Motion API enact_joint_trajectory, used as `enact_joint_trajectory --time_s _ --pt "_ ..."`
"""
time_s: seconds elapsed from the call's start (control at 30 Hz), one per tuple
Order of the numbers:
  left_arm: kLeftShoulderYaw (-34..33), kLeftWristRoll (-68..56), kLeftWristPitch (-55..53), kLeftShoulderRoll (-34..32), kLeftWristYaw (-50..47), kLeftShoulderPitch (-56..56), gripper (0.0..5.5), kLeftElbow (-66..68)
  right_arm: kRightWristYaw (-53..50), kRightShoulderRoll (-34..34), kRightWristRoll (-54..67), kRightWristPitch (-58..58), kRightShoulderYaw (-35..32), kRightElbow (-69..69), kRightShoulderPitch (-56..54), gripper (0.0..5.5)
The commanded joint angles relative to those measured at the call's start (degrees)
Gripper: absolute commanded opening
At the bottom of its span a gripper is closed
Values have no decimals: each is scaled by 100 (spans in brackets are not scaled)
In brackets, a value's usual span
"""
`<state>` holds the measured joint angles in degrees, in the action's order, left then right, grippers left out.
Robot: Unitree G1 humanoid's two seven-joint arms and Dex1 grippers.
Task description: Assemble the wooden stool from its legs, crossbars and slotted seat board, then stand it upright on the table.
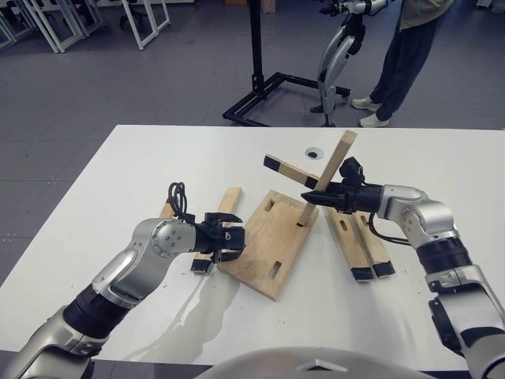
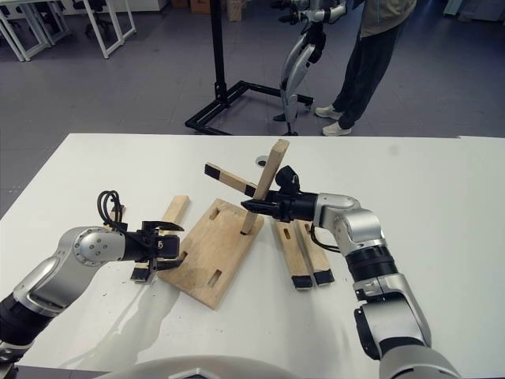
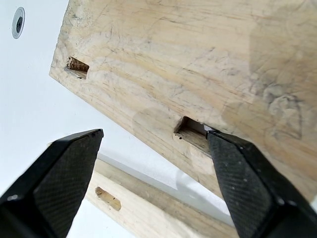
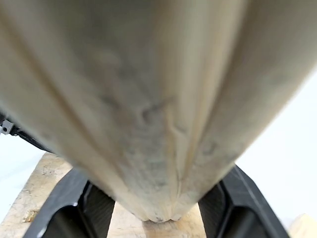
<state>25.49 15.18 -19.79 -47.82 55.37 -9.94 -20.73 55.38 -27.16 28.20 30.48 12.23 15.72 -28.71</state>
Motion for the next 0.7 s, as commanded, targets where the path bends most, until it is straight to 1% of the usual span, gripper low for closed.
enact_joint_trajectory --time_s 0.03,0.2,0.23,0.3,0.33,0.4,0.47,0.53,0.57,0.7 --pt "363 20 -65 158 129 386 389 159 -7 5 -196 583 331 -327 534 207" --pt "347 55 -44 171 129 423 389 159 -180 26 -295 503 149 13 418 207" --pt "345 62 -39 177 131 432 389 161 -235 48 -316 456 89 116 373 241" --pt "346 83 -39 197 128 458 389 158 -295 98 -388 388 -11 231 313 283" --pt "348 91 -47 205 123 480 389 145 -310 121 -430 364 -48 258 291 294" --pt "348 102 -82 225 110 529 389 108 -297 127 -492 355 -118 253 257 342" --pt "343 107 -131 246 91 571 389 78 -242 49 -477 426 -207 123 219 367" --pt "332 117 -183 241 51 654 389 33 -76 -125 -388 599 -296 -159 180 401" --pt "326 118 -211 239 35 694 389 10 57 -244 -328 721 -331 -326 176 428" --pt "316 109 -341 274 -65 792 389 -56 818 -971 -66 1207 -375 -1090 278 513"
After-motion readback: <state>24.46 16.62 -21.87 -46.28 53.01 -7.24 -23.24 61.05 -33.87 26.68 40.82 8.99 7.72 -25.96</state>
